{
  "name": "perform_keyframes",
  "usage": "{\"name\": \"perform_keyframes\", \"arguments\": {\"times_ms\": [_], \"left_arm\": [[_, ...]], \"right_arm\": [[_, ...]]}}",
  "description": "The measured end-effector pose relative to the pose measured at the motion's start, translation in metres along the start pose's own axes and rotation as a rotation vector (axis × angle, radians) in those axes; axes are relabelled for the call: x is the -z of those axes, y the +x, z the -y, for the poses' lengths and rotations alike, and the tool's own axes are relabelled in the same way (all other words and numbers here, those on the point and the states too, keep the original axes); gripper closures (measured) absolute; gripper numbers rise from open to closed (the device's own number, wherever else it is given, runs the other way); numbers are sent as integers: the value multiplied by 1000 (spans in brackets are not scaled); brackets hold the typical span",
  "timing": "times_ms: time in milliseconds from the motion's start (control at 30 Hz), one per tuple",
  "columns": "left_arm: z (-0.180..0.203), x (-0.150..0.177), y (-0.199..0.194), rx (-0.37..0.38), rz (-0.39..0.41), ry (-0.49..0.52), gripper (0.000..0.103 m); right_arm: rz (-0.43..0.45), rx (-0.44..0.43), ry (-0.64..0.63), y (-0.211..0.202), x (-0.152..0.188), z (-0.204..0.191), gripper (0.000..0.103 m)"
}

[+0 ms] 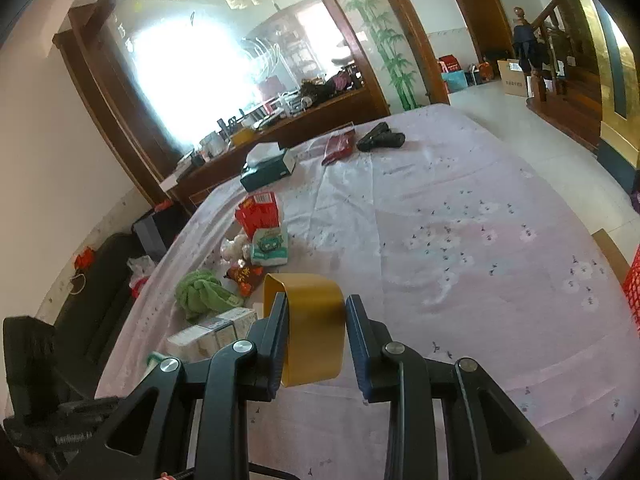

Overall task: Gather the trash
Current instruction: 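Lift the white sock and yellow tape roll and carry both to the wastebasket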

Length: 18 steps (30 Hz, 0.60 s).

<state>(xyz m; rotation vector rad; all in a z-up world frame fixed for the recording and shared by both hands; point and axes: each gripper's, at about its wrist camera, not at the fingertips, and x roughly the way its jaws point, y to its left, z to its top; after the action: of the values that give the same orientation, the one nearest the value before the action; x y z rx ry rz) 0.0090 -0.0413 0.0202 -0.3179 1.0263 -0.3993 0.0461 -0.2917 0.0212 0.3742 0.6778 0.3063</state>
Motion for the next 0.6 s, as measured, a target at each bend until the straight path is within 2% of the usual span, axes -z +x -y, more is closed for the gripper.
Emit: {"name": "perform_keyframes", "arguments": {"times_ms": [167,333,467,533,600], "left_arm": [[19,-8,-6,70,27,27,75],[51,-13,15,179,-63,91,75],[78,-25,30,180,-58,151,75],[92,-28,52,182,-111,202,75],[96,-28,75,188,-177,177,75]], "right_arm": [[38,8,27,-19,-2,11,73],[79,28,56,-42,-5,28,73],[113,53,83,-61,-4,42,73],[132,73,98,-72,-3,51,73],[153,95,118,-85,-1,62,73]]}}
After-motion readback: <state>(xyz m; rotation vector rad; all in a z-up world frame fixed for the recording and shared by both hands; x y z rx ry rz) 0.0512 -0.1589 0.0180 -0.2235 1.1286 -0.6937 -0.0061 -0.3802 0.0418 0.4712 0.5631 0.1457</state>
